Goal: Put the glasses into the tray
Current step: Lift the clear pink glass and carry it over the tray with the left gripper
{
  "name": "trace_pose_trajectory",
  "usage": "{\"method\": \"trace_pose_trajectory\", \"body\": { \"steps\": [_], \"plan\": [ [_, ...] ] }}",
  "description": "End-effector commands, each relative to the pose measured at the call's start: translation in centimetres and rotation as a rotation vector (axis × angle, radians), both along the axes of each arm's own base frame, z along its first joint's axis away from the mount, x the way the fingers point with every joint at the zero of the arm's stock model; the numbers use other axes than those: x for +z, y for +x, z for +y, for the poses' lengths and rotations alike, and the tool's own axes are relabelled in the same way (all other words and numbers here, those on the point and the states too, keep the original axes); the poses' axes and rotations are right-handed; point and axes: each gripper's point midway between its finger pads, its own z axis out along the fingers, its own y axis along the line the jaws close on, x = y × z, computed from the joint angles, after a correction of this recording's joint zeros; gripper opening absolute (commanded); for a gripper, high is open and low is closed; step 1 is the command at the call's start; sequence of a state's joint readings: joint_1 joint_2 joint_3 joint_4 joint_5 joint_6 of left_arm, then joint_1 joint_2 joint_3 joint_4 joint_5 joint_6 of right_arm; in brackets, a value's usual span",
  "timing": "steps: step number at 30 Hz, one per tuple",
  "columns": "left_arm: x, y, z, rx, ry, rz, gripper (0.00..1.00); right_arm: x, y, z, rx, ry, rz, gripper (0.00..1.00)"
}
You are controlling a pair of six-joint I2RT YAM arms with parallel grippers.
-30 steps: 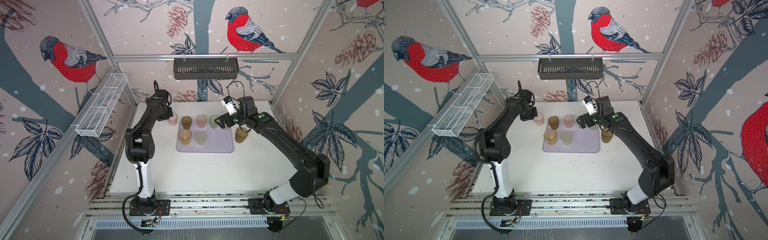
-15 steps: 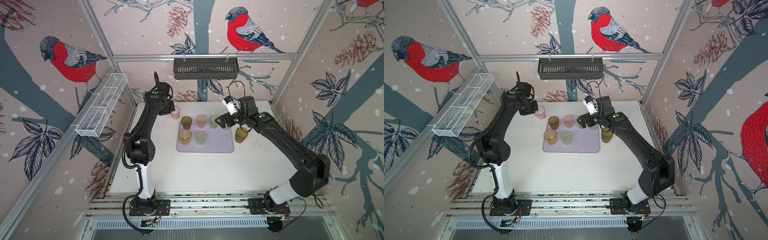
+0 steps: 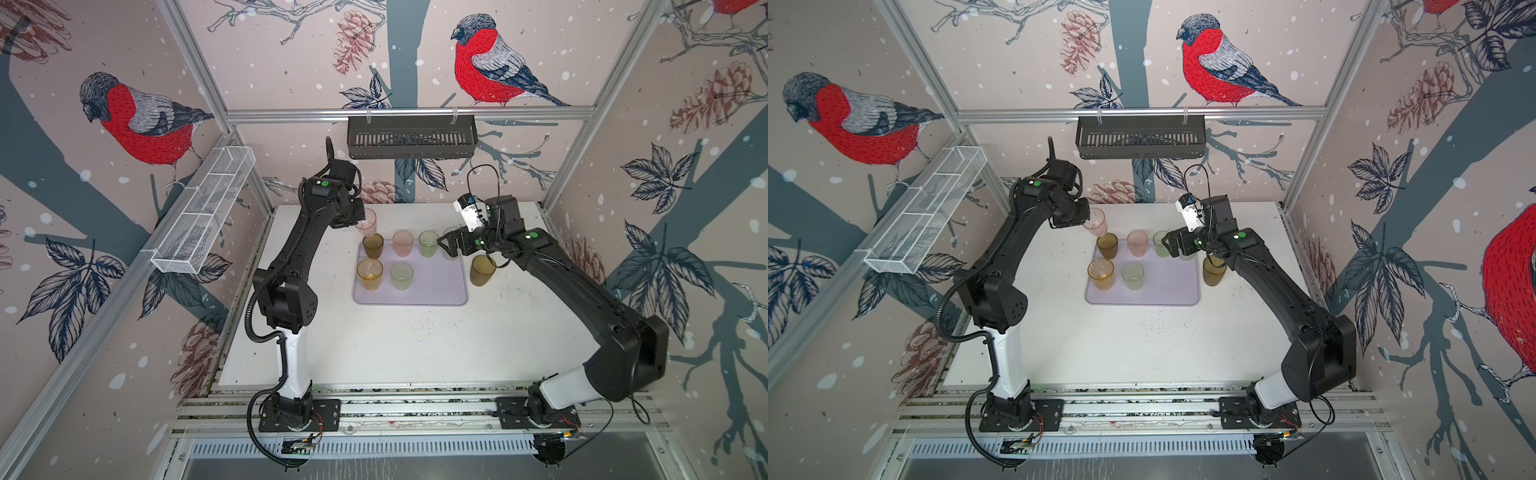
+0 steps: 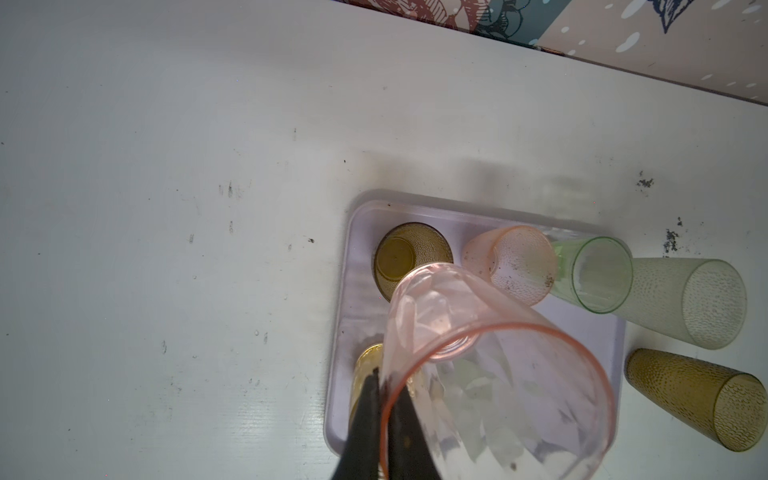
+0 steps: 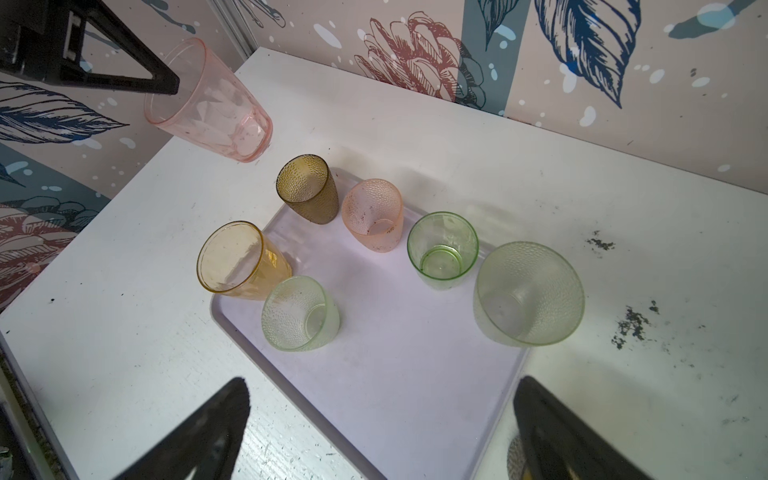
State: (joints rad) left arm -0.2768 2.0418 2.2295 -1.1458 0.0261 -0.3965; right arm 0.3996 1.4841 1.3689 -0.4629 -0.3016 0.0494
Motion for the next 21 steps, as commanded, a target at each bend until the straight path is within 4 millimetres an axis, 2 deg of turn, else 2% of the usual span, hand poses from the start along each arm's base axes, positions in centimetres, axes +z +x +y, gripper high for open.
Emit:
{"method": "trace_pose_trajectory", "body": {
  "steps": [1,9,21],
  "plan": [
    [0.4,-1.2,-1.2,-0.010,-0.012,0.023,0.00,0.9,0.4,-0.5,-0.018,0.017,-0.037,1.00],
    [-0.2,-3.5,-4.7,-0.075,-0.001,0.056,0.00,1.1,0.5,-2.5,-0.087,0.027,-0.060,1.00],
    [-1.5,-5.2,-9.4,-0.156,-0.012,0.085,0.00,0.5,0.7,-4.3,-0.139,0.031,-0.046,1.00]
  ]
}}
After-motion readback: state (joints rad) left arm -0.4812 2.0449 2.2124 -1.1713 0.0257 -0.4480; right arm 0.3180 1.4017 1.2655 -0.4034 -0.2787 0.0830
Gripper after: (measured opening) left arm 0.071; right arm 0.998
